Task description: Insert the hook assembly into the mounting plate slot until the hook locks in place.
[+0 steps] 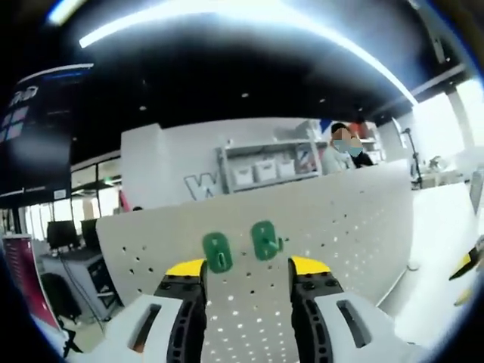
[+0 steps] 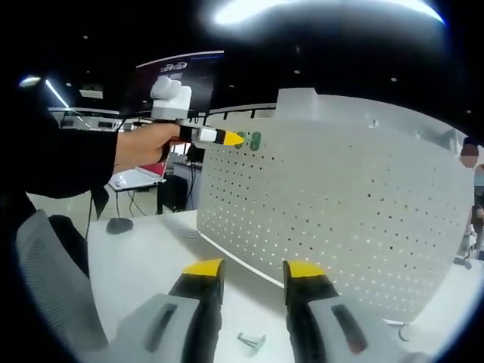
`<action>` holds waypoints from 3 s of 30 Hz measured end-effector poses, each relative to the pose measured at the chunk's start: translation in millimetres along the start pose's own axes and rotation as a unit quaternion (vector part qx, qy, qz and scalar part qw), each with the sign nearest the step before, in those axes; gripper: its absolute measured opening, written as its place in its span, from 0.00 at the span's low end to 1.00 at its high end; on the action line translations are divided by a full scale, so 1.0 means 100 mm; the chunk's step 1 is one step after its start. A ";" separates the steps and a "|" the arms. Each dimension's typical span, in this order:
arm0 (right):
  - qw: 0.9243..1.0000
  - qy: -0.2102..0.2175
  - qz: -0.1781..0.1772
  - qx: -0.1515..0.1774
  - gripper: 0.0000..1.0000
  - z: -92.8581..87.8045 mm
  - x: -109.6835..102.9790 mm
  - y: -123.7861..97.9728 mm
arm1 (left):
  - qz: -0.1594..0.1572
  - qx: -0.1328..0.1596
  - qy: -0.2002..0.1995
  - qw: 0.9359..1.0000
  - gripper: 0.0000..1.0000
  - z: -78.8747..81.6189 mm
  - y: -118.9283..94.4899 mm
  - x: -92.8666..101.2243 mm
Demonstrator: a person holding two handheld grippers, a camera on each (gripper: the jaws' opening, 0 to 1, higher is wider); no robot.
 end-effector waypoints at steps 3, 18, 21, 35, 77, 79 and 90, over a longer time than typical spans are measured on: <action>1.000 -0.001 0.004 -0.001 0.29 0.00 -0.02 0.01 | -0.005 0.000 -0.002 1.000 0.50 -0.02 -0.06 0.03; 1.000 -0.004 0.018 -0.007 0.29 -0.02 -0.07 0.03 | -0.034 -0.016 -0.018 0.999 0.57 -0.17 -0.35 0.18; 1.000 -0.004 0.020 -0.009 0.29 -0.03 -0.08 0.03 | -0.040 -0.019 -0.020 0.999 0.57 -0.19 -0.40 0.21; 0.999 -0.008 0.034 -0.020 0.29 -0.08 -0.13 0.06 | -0.058 -0.030 -0.035 0.997 0.57 -0.33 -0.68 0.31; 0.979 -0.026 0.123 -0.159 0.28 -0.61 -0.56 0.25 | -0.092 -0.055 -0.079 0.991 0.54 -0.81 -0.91 0.51; 0.976 -0.028 0.128 -0.175 0.28 -0.66 -0.61 0.26 | -0.099 -0.056 -0.080 0.990 0.54 -0.82 -0.91 0.53; 0.963 -0.016 0.138 -0.233 0.26 -0.83 -0.72 0.28 | -0.118 -0.052 -0.079 0.989 0.53 -0.80 -0.91 0.60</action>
Point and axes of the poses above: the point that each gripper's makers call its tool centre point, and the gripper's own axes: y roughly forward along the fingers, x roughly to its right, z roughly out of its top, the point moved 9 cm from there along -y, roughly backward along the fingers, and after that the axes turned 1 degree about x, right-handed, at the moved point
